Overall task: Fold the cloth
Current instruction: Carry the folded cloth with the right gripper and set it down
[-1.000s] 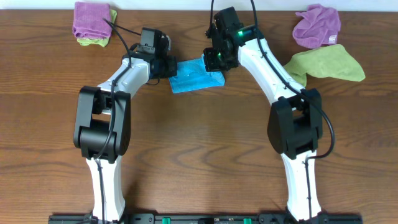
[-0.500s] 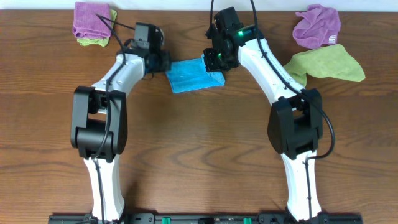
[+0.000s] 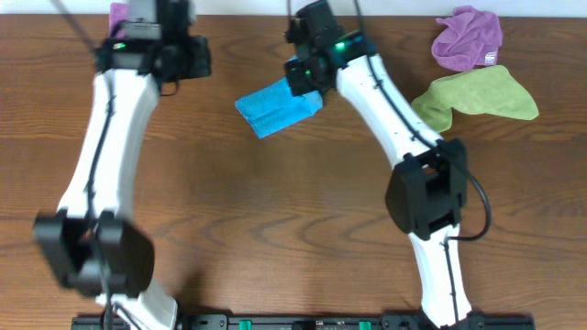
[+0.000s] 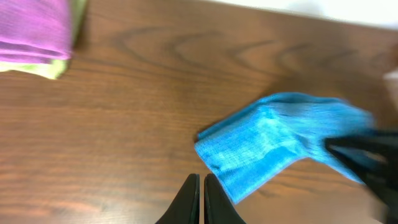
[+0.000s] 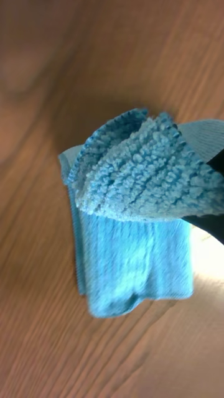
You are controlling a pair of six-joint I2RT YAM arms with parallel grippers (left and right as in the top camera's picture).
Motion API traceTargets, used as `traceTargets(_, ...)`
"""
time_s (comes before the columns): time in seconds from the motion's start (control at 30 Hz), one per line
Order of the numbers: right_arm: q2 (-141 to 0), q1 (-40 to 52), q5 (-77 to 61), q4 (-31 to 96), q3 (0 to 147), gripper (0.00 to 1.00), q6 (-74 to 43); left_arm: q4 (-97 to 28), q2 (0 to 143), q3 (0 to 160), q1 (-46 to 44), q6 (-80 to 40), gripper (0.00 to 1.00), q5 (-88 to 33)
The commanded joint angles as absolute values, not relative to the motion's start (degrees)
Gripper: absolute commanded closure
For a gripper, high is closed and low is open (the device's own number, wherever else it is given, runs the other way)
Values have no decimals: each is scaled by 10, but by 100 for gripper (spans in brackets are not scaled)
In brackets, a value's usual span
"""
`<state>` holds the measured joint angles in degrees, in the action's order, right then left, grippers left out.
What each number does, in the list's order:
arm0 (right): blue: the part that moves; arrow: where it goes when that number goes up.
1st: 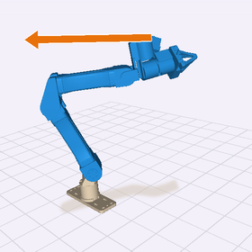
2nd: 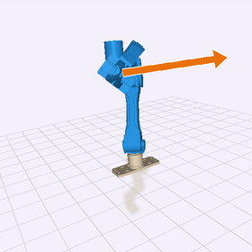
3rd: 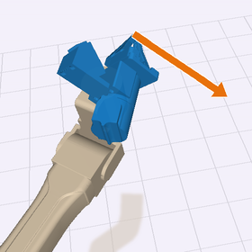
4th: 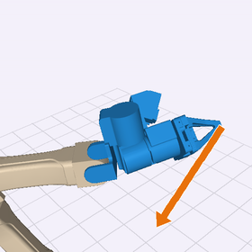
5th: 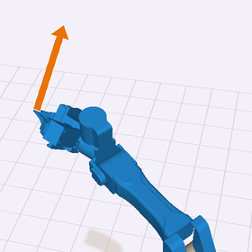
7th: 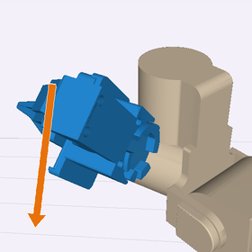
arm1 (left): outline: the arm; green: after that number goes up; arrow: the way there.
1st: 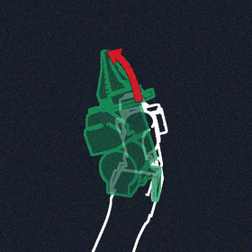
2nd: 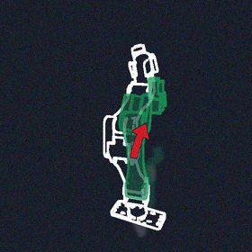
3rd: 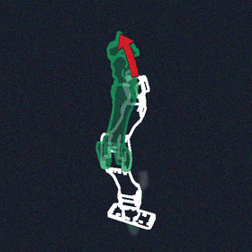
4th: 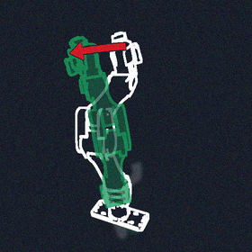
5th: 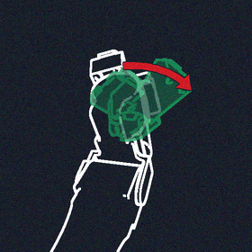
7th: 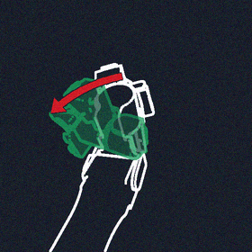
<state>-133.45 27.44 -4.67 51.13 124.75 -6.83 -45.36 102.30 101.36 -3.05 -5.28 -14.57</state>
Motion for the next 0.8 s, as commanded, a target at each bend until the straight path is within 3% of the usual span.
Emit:
traceTargets(0.0,-1333,299,7,497,1250,99,-37,-483,972,1023,-28,-43,94,-149)
traceTargets(0.77,-1425,364,-26,451,1249,99,21,-572,887,1023,-28,-42,93,-168)
